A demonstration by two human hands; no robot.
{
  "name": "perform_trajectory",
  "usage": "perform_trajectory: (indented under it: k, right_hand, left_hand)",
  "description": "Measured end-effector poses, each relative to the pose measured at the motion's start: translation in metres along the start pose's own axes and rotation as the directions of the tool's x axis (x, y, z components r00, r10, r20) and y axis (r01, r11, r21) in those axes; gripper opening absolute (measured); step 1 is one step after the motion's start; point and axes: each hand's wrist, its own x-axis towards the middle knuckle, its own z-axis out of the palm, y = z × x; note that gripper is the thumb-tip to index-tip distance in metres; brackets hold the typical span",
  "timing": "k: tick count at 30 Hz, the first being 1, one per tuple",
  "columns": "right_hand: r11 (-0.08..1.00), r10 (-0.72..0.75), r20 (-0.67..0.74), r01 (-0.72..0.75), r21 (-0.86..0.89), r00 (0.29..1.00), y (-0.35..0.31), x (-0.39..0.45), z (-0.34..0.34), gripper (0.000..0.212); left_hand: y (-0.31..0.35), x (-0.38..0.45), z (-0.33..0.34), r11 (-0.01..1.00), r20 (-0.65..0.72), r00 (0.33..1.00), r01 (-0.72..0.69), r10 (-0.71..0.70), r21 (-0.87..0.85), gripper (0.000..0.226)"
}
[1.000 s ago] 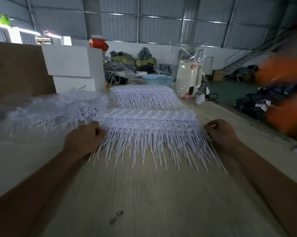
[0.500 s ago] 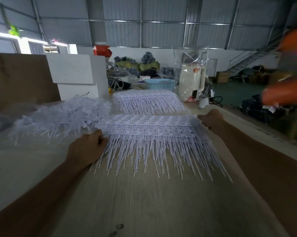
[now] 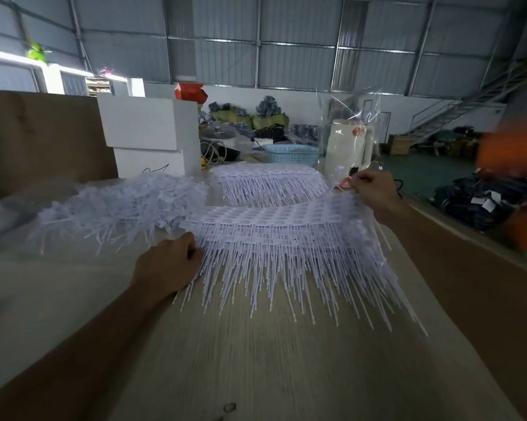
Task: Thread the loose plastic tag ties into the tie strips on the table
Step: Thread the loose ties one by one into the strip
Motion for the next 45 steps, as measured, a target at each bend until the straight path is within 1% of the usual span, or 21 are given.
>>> perform_trajectory:
  k: [3, 6, 8, 11, 13, 15, 16, 19, 21, 23, 25, 26, 27, 28, 30, 32, 35, 38, 40, 42, 45]
  right_hand:
    - [0.998, -0.025, 0.046, 0.022, 0.057, 0.999, -0.014, 0.001, 0.004, 0.015]
    - [0.998, -0.007, 0.005, 0.007, 0.056, 1.0, -0.019, 0.005, 0.003, 0.013]
    - [0.998, 0.059, -0.031, -0.06, -0.027, 0.998, -0.012, 0.006, -0.001, 0.012]
    - [0.932, 0.261, -0.04, -0.262, -0.251, 0.965, 0.022, 0.0, -0.015, 0.016]
    - [0.906, 0.298, 0.006, -0.281, -0.318, 0.954, 0.048, -0.009, -0.023, 0.011]
    - [0.905, 0.263, 0.01, -0.243, -0.348, 0.965, 0.064, -0.014, -0.025, 0.033]
    - [0.903, 0.247, 0.012, -0.226, -0.364, 0.969, 0.065, -0.017, -0.024, 0.035]
    - [0.868, 0.228, 0.09, -0.161, -0.471, 0.969, 0.065, -0.023, -0.022, 0.022]
    - [0.817, 0.229, 0.114, -0.128, -0.562, 0.967, 0.067, -0.028, -0.023, 0.02]
    - [0.794, 0.167, 0.052, -0.103, -0.599, 0.985, 0.065, -0.031, -0.021, 0.023]
    - [0.815, 0.023, -0.049, -0.047, -0.578, 0.999, 0.059, -0.034, -0.019, 0.023]
    - [0.819, -0.03, -0.048, -0.003, -0.574, 0.998, 0.056, -0.034, -0.017, 0.021]
    - [0.811, -0.05, 0.011, 0.047, -0.584, 0.999, 0.051, -0.034, -0.015, 0.025]
    - [0.793, -0.043, 0.115, 0.104, -0.6, 0.992, 0.046, -0.035, -0.013, 0.032]
    - [0.782, 0.013, 0.321, 0.191, -0.593, 0.947, 0.039, -0.038, -0.01, 0.035]
    - [0.766, 0.006, 0.429, 0.272, -0.582, 0.903, 0.036, -0.04, -0.01, 0.037]
    - [0.741, -0.049, 0.418, 0.314, -0.594, 0.907, 0.034, -0.045, -0.013, 0.043]
    - [0.709, -0.134, 0.384, 0.359, -0.607, 0.914, 0.025, -0.05, -0.016, 0.04]
    - [0.779, -0.194, 0.358, 0.365, -0.509, 0.913, 0.013, -0.052, -0.019, 0.032]
    - [0.833, -0.21, 0.334, 0.347, -0.431, 0.919, 0.001, -0.054, -0.024, 0.024]
    - [0.8, -0.175, 0.382, 0.357, -0.482, 0.907, -0.008, -0.055, -0.028, 0.019]
  left_hand:
    - [0.002, -0.001, -0.001, 1.0, 0.005, 1.0, 0.025, -0.026, 0.005, 0.027]
    - [0.001, -0.001, -0.002, 1.0, 0.0, 1.0, 0.024, -0.024, -0.007, 0.026]
    - [0.001, -0.002, -0.002, 1.0, -0.01, 1.0, 0.015, -0.016, -0.018, 0.025]
    - [0.001, -0.003, -0.003, 1.0, -0.039, 0.999, 0.002, -0.003, -0.025, 0.025]
    - [0.002, -0.003, -0.003, 1.0, -0.043, 0.999, -0.014, 0.013, -0.006, 0.026]
    - [0.002, -0.003, -0.002, 1.0, -0.045, 0.999, -0.025, 0.026, 0.009, 0.026]
    - [0.002, -0.003, -0.002, 1.0, -0.046, 0.999, -0.028, 0.028, 0.012, 0.026]
    - [0.002, -0.003, -0.001, 0.999, -0.042, 0.999, -0.031, 0.031, 0.013, 0.026]
    - [0.002, -0.003, -0.001, 0.999, -0.035, 0.999, -0.03, 0.031, 0.014, 0.027]
    - [0.002, -0.003, -0.001, 0.999, -0.038, 0.999, -0.037, 0.038, 0.017, 0.027]
    - [0.002, -0.003, -0.001, 0.999, -0.044, 0.998, -0.05, 0.051, 0.02, 0.027]
    - [0.002, -0.003, -0.001, 0.998, -0.045, 0.998, -0.052, 0.053, 0.023, 0.027]
    - [0.002, -0.003, -0.001, 0.998, -0.044, 0.998, -0.051, 0.052, 0.024, 0.027]
    - [0.001, -0.003, -0.001, 0.999, -0.044, 0.998, -0.048, 0.049, 0.023, 0.027]
    - [0.002, -0.003, -0.002, 0.999, -0.048, 0.998, -0.041, 0.042, 0.022, 0.027]
    - [0.002, -0.004, -0.002, 0.999, -0.054, 0.998, -0.037, 0.039, 0.023, 0.027]
    - [0.001, -0.004, -0.001, 0.999, -0.053, 0.998, -0.033, 0.035, 0.03, 0.026]
    - [0.0, -0.003, -0.002, 0.999, -0.051, 0.998, -0.024, 0.025, 0.022, 0.027]
    - [0.0, -0.003, -0.002, 0.999, -0.068, 0.997, -0.025, 0.028, 0.034, 0.027]
    - [0.001, -0.003, -0.002, 0.998, -0.092, 0.995, -0.028, 0.032, 0.052, 0.026]
    - [0.002, -0.004, -0.003, 0.998, -0.096, 0.995, -0.029, 0.034, 0.054, 0.024]
